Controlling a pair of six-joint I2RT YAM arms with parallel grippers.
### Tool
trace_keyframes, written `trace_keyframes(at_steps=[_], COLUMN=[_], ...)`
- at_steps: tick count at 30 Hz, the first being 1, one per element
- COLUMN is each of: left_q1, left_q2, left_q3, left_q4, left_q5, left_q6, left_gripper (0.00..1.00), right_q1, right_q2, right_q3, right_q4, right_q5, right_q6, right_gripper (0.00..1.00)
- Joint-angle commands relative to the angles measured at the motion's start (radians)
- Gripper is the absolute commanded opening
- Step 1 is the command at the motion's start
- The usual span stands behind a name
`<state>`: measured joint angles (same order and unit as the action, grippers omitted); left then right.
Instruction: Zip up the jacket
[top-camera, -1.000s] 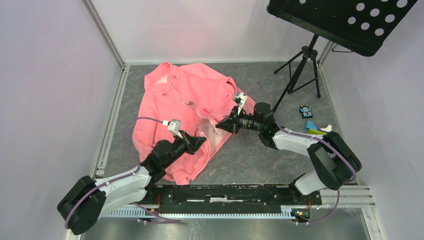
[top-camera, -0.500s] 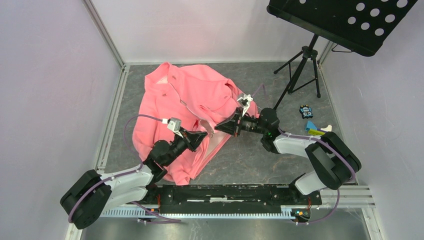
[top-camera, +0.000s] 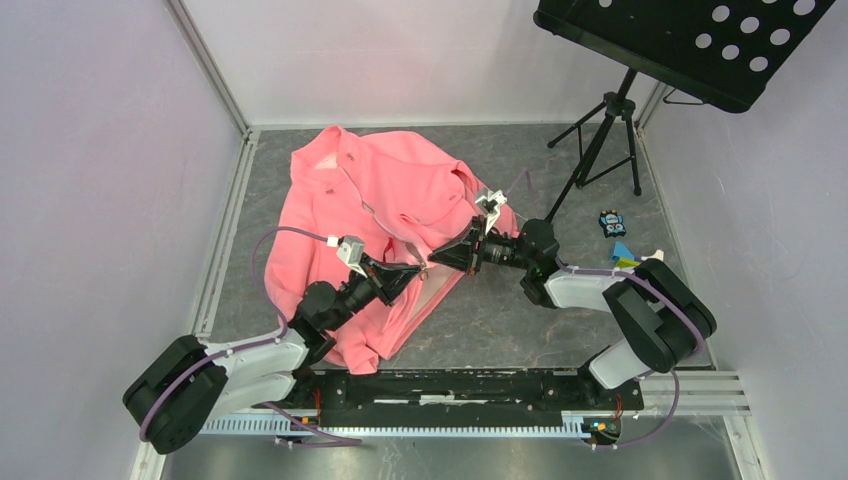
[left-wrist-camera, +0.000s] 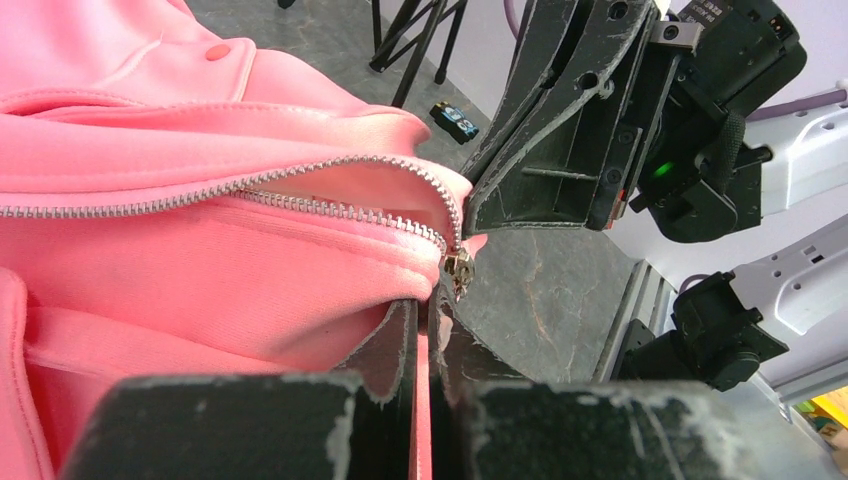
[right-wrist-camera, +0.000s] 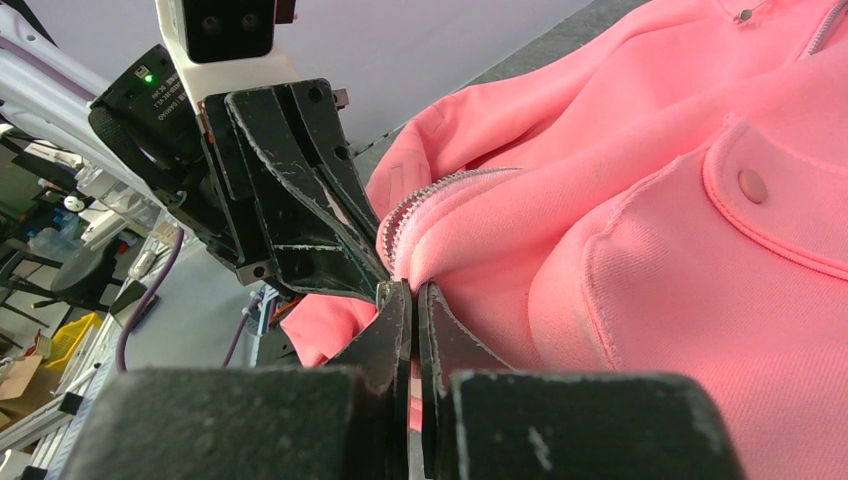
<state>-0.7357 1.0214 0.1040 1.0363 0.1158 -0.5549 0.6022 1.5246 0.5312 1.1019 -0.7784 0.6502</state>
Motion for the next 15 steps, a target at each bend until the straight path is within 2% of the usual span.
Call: trace_keyframes(at_steps=[1,15], left_q1=[-0.002,-0.002], left_q2=[-0.024,-0.045], left_q3=[-0.003,-0.01], left_q4=[0.081,0.073], left_q5=[0.018,0.01], left_q6=[0.006,-0.009], left_gripper=[0.02,0.02], right_q1=[0.008,0.011], right_q2=[0.009,0.017], right_q3=[-0.007,-0.017], right_q4=[0.084,0.149], right_q5=[-0.027,-0.038], right_q6=[-0.007,0.017], right_gripper=[0.0,0.0])
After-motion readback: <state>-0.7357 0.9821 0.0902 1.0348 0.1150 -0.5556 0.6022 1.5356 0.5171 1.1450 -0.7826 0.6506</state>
